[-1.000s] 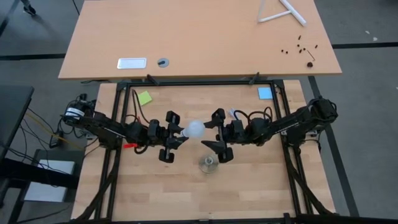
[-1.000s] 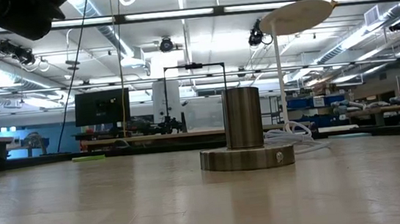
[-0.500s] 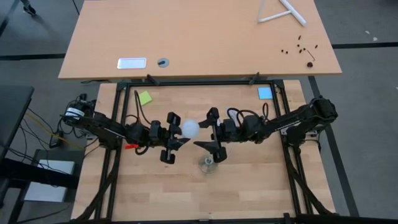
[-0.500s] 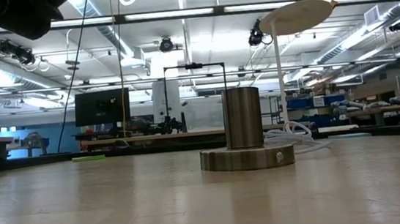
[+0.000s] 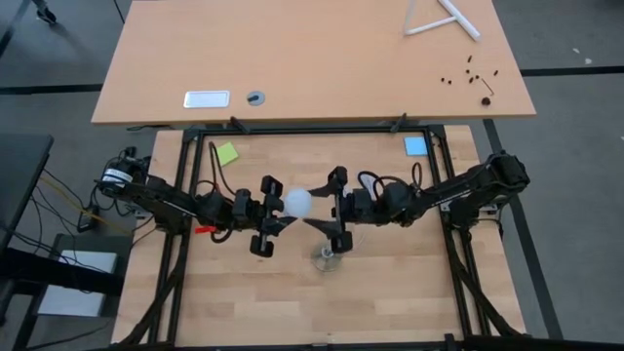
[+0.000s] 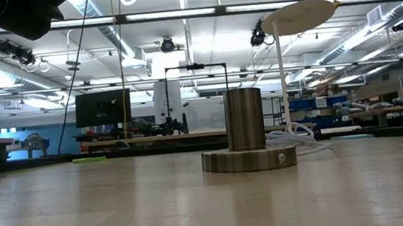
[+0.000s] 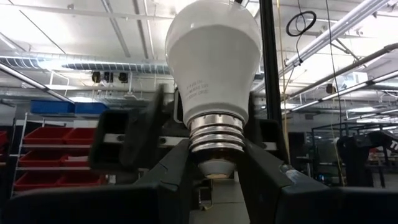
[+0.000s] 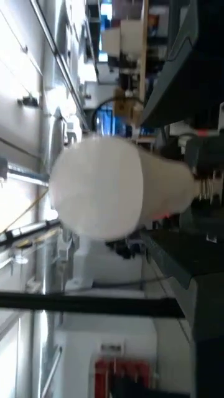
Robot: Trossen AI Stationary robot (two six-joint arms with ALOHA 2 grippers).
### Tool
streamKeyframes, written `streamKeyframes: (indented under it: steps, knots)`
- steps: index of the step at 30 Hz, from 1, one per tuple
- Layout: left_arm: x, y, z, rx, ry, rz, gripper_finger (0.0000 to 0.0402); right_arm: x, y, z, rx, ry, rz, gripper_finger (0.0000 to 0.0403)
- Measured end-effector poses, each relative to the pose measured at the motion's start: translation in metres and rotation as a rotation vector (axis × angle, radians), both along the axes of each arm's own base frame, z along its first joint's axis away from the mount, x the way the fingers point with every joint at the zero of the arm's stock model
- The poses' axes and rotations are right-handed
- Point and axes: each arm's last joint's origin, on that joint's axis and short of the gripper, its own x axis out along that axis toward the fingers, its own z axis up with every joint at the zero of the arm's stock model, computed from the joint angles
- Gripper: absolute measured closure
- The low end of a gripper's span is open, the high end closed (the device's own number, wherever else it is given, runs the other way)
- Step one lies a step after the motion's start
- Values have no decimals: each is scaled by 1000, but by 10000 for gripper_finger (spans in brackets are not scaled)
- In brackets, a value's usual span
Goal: Screw lightbulb
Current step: Insert the lightbulb into the lamp
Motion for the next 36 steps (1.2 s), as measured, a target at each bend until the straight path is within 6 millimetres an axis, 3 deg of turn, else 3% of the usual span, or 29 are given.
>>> streamKeyframes:
  steps: [5,21,36]
  knots:
    - [0,-1,-4,9,29,-13,296,1,2,-2,75,23,123,105]
    - [4,0,-9,-27,92,13,296,3,-11,-2,94,26,104,54]
    - [5,1,-12,-33,126,23,296,11,-13,12,43,89,79,74]
